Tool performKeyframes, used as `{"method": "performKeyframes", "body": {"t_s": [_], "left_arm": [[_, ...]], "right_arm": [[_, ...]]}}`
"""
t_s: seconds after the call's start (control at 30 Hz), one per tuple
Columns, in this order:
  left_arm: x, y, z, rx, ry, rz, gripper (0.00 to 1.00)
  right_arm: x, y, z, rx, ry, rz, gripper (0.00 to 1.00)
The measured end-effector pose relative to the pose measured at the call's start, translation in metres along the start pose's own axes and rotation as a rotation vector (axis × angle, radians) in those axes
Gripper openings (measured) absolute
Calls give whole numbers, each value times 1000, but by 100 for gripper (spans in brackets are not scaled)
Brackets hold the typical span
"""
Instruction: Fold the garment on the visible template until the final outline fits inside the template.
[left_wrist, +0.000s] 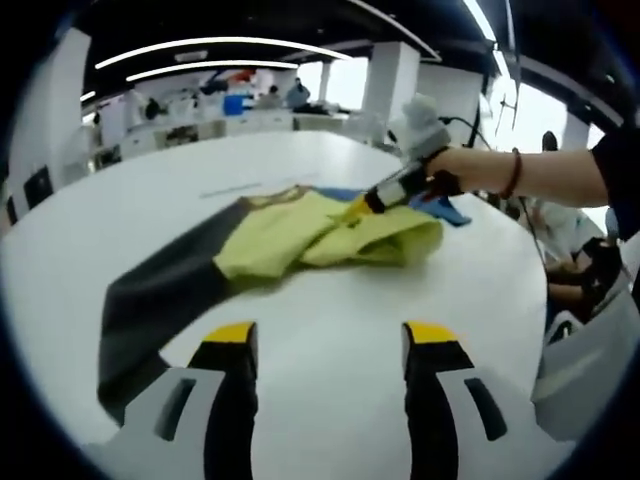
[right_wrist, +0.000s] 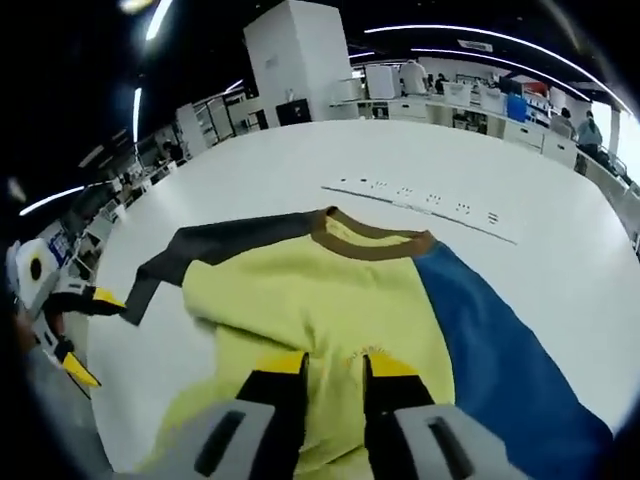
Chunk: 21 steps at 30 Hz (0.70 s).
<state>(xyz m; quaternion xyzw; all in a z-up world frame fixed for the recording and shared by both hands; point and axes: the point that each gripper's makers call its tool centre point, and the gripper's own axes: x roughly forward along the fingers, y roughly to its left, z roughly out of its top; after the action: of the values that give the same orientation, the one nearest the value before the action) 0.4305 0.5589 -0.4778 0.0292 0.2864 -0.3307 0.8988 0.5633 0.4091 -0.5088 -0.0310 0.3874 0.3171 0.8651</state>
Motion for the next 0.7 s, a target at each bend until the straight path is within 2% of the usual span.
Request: {"method": "performKeyframes", "body": {"t_s": [0.13, 0.33, 0.5, 0.7], "left_arm": [[11, -3, 1, -9, 1, -12, 50], [33, 5, 6, -29, -1, 2, 43], [49, 8, 12, -44, -15, 9, 39], [64, 9, 21, -58, -43, 24, 33]], "right_arm": [[-19, 10, 4, 21, -42, 28, 26], [-44, 17, -4, 13, -52, 39, 31], [-60, 12, -19, -9, -36, 0, 32], [-68, 8, -40, -2, -12, -25, 31]]}}
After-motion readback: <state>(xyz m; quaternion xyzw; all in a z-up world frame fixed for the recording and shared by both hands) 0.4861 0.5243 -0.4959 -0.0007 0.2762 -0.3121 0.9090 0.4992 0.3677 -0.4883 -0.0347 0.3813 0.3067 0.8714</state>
